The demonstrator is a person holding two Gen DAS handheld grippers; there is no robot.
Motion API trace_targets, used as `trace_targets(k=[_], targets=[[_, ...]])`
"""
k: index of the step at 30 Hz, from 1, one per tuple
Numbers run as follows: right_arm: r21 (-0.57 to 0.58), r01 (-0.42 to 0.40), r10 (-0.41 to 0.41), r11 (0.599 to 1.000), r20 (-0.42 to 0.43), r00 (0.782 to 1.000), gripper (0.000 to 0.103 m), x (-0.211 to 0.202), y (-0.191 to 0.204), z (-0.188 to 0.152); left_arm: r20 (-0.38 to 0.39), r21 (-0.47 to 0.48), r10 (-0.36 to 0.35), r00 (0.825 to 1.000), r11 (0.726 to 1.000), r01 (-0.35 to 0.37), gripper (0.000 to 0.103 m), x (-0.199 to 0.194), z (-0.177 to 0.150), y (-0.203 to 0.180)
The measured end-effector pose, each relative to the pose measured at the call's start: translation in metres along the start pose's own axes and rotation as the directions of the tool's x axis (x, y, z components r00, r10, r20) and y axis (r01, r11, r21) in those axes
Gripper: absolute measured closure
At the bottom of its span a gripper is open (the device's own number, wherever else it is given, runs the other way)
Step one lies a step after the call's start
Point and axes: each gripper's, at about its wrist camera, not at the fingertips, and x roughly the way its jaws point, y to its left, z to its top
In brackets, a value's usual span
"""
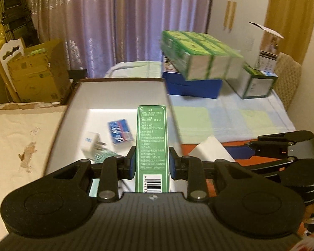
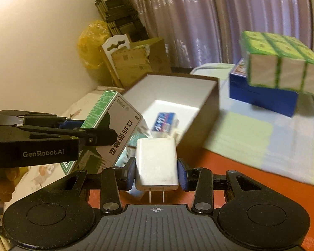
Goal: Organize rigid objects
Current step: 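Lift and carry the plug adapter and green box over the shoebox with both tools, then lower and release the plug adapter with the right tool while the left tool releases the green box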
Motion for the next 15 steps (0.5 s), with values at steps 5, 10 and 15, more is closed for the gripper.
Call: trace_targets(k=[5, 10, 15], targets=[[0.008, 0.033, -0.033, 0.999, -0.020, 0.999, 0.065, 0.043, 0.014, 0.023, -0.035, -0.010, 0.024, 0.999, 1.000, -0.025, 0.078, 0.029, 0.014, 0.039], [0.012, 0.093, -0.093, 0.996, -0.059, 0.994, 0.065, 0.088, 0.011, 0.043, -0.087, -0.004, 0.029, 0.996, 1.000, -0.030, 0.077, 0.069, 0.031, 0.072], [0.018, 0.155, -0.153, 0.988, -0.086, 0.984, 0.065, 0.127, -0.002, 0.064, -0.136, -0.001, 0.024, 0.990, 1.000, -0.024, 0.078, 0.109, 0.049, 0.091]])
